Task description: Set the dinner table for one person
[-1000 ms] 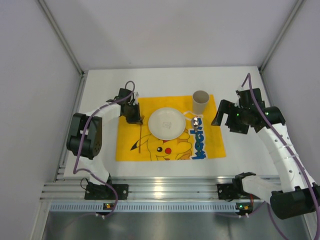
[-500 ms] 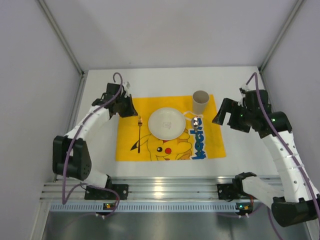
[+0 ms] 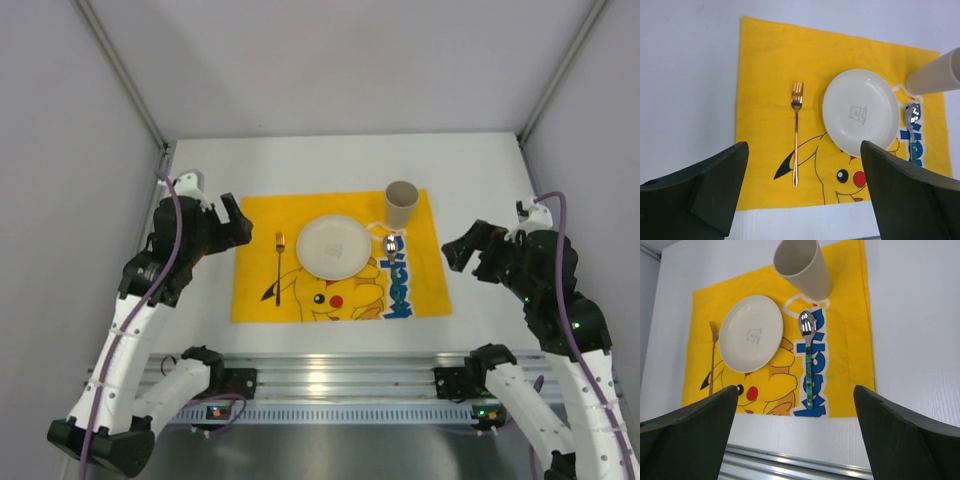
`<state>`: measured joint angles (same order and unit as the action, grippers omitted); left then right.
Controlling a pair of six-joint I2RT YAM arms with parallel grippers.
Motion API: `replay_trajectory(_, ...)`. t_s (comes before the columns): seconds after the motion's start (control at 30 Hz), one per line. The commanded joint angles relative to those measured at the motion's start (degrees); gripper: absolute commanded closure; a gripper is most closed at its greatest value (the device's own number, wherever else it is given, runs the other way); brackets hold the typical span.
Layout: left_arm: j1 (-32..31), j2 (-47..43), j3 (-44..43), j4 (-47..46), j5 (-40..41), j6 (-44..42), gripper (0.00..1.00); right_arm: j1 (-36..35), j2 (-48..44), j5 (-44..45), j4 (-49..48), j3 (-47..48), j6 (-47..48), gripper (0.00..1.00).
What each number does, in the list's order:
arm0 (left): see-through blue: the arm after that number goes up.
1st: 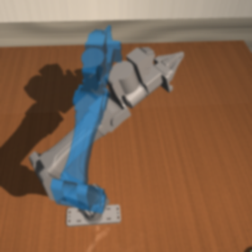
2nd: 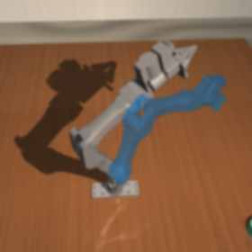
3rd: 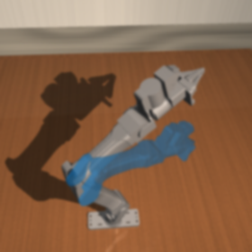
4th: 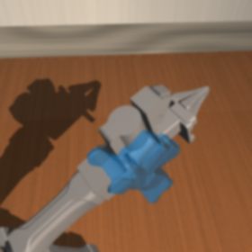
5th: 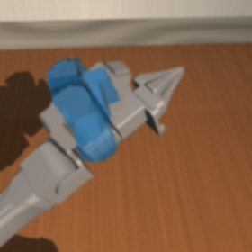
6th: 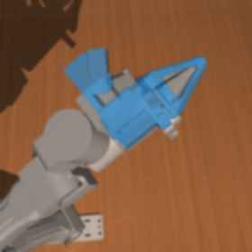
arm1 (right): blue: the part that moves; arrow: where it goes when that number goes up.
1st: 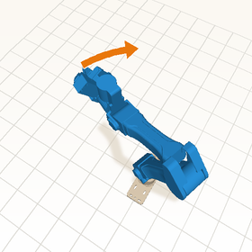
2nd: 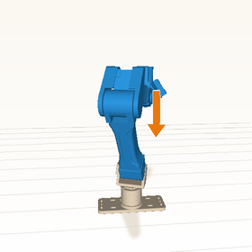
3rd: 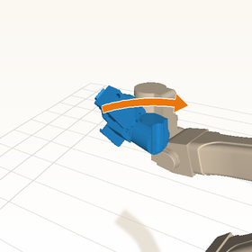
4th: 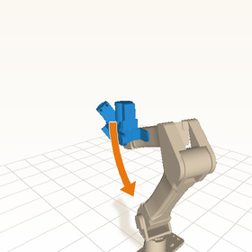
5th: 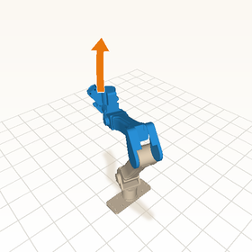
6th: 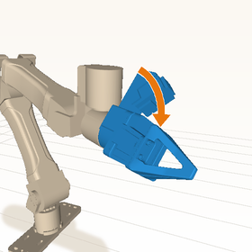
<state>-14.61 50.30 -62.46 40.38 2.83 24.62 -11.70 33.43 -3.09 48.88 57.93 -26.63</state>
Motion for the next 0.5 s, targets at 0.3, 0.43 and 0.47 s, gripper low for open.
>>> replay_trajectory(0.3,-0.07,-2.40,-0.65,7.69,8.24,-0.89,0.01,0.37,-2.58,-4.90,-1.85,-1.42,0.09,0.00)
replay_trajectory(0.43,0.02,-2.40,-0.91,7.78,9.21,-1.42,0.01,0.45,-3.11,-3.60,-0.12,-1.34,0.27,0.00)
replay_trajectory(0.47,-0.07,-2.14,-0.91,7.44,10.08,-1.77,0.01,0.37,-2.93,-1.59,0.42,-1.16,0.18,0.00)
